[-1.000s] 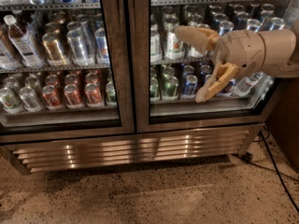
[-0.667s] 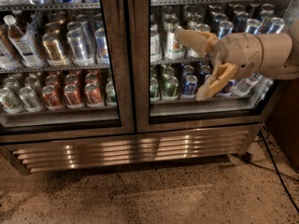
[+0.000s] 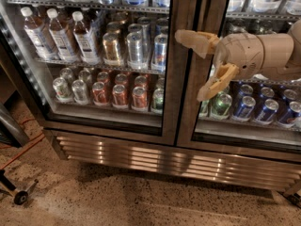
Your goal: Open left fridge door
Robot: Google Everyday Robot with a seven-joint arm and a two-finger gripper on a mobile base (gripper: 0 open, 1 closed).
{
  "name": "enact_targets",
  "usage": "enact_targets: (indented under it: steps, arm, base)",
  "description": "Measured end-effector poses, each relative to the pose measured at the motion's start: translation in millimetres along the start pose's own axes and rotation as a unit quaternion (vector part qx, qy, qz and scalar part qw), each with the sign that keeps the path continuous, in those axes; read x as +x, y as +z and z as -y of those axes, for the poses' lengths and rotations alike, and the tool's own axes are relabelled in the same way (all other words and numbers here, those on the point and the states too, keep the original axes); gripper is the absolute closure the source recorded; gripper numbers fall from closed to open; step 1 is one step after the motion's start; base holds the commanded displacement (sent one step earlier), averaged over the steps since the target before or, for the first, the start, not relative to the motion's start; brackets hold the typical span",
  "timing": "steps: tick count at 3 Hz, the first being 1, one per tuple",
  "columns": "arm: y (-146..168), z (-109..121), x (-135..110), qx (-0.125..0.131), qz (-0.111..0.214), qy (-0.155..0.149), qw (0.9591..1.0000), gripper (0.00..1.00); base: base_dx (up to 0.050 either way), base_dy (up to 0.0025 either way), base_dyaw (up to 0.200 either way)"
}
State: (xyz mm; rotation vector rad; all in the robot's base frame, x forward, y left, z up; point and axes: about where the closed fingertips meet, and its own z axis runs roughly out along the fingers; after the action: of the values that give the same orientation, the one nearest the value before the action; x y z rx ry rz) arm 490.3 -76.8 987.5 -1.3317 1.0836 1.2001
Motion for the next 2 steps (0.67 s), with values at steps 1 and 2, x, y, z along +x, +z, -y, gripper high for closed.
enact_targets:
  steps: [1,2]
  arm:
    - [0.0,0.0,0.0,0.000,0.000,0.000,1.0000,0.00]
    - [-1.8,1.7,-1.4,0.018,0.021,-0.001,0.9996,0.00]
  base:
    - [0.000,0.00000,0.000]
    - [0.000,0.00000,0.000]
